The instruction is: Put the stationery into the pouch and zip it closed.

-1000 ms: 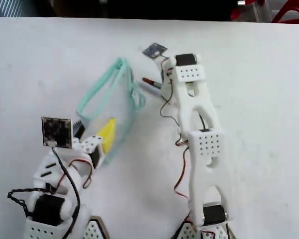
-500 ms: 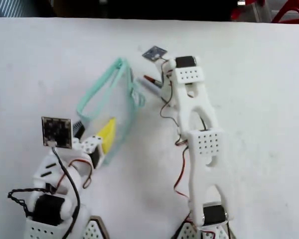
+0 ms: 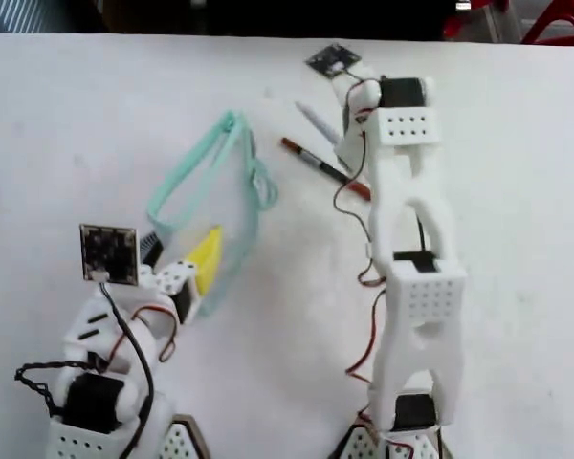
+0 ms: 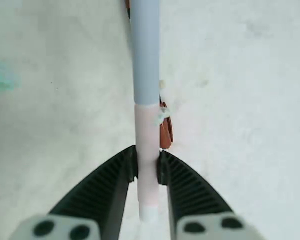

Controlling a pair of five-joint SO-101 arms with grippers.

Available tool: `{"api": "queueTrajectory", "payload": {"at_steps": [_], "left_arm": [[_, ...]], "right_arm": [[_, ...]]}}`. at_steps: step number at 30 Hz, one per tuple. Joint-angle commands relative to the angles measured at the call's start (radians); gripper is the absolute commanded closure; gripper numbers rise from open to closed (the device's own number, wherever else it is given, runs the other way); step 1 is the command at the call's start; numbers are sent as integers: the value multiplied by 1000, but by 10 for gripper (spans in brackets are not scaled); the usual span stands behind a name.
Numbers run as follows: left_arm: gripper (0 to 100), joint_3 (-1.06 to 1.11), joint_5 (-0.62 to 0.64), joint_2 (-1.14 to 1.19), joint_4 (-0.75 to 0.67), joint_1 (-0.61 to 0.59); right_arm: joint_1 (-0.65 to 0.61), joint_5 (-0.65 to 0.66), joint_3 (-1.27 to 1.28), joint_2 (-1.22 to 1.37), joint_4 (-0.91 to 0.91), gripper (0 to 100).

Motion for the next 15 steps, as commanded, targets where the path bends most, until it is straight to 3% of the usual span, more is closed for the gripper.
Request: {"api": "queueTrajectory", "payload": {"at_steps": [1, 11, 15], "left_arm": [[755, -9, 8, -8, -44, -2], [755, -9, 8, -8, -43, -2], [755, -9, 8, -8, -43, -2]], "right_arm": [[-21, -32, 91, -251, 28, 981], [-202, -58, 674, -924, -70, 981], [-257, -201, 844, -1202, -209, 981]]}}
